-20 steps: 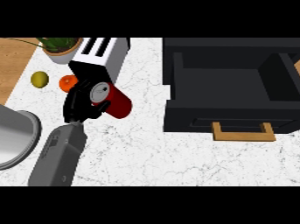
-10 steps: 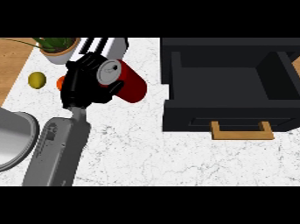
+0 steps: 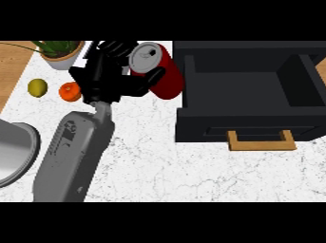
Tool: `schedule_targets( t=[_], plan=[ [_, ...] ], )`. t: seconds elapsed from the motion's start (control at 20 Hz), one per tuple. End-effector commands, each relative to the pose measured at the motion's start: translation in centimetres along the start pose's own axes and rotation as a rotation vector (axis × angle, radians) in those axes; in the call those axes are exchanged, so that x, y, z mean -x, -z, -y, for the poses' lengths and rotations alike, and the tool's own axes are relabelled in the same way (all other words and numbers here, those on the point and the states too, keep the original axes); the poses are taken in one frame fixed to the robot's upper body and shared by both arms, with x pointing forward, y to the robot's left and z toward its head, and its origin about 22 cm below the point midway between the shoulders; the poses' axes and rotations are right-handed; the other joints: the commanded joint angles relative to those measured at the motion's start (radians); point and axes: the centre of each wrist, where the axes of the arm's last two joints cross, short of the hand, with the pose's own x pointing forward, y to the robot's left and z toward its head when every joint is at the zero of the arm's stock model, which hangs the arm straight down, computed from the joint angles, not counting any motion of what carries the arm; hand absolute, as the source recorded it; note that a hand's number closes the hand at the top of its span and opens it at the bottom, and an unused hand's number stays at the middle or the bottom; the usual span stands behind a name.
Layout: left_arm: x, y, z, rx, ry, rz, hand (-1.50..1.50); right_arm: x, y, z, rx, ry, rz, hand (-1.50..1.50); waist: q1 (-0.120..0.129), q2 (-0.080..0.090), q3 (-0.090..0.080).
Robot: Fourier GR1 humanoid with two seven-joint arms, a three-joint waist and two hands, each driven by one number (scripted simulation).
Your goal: Pick up the can, place it into the drawer and close the drawer
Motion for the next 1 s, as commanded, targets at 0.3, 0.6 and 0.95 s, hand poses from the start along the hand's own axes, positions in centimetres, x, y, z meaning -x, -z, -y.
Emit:
schedule_targets(
  t=[0.3, 0.6, 0.95],
  plan=[
    [-4.2, 4.3, 6.6, 0.001, 0.026, 0.022, 1.5, -0.3, 0.1, -1.3, -0.018, 0.017, 0.012, -1.5, -0.014, 0.003, 0.0],
    [-3.9, 5.3, 9.4, -0.013, 0.058, 0.018, 1.5, 1.4, 0.6, 0.5, -0.027, 0.018, 0.009, -1.5, -0.02, 0.004, 0.001],
    [-3.4, 7.2, 10.2, -0.004, 0.052, -0.014, 1.5, 0.6, 0.3, -0.6, -0.033, 0.005, 0.023, -1.5, -0.031, 0.007, 0.001]
  ],
)
